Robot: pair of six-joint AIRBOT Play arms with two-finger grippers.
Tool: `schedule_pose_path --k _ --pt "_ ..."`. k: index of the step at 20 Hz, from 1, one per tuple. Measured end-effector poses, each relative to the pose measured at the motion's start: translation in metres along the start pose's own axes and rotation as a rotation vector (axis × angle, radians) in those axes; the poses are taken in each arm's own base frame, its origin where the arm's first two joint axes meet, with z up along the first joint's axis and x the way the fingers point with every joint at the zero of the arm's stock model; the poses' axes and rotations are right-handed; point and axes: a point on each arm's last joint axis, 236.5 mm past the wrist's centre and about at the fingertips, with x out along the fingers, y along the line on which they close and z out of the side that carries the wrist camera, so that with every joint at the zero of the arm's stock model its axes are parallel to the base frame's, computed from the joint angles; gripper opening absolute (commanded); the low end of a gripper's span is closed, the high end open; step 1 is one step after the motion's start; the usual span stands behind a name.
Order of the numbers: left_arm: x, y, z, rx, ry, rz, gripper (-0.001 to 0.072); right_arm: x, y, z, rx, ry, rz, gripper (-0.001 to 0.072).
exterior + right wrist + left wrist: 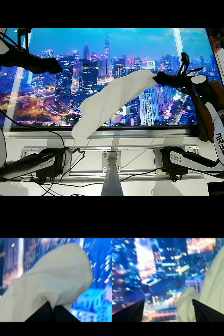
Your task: Fold the clothes and pants, and hang the long-sleeved shirts on hangers.
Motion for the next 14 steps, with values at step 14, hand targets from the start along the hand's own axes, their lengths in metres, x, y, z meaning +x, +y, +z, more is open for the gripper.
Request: schedule_pose_path --k 14 --pt "0.109 -0.113 -0.239 -0.096 0.585 -0.316 0.0705 -0.016 -0.029 0.061 -0.103 -0.188 -0.175 0.0012"
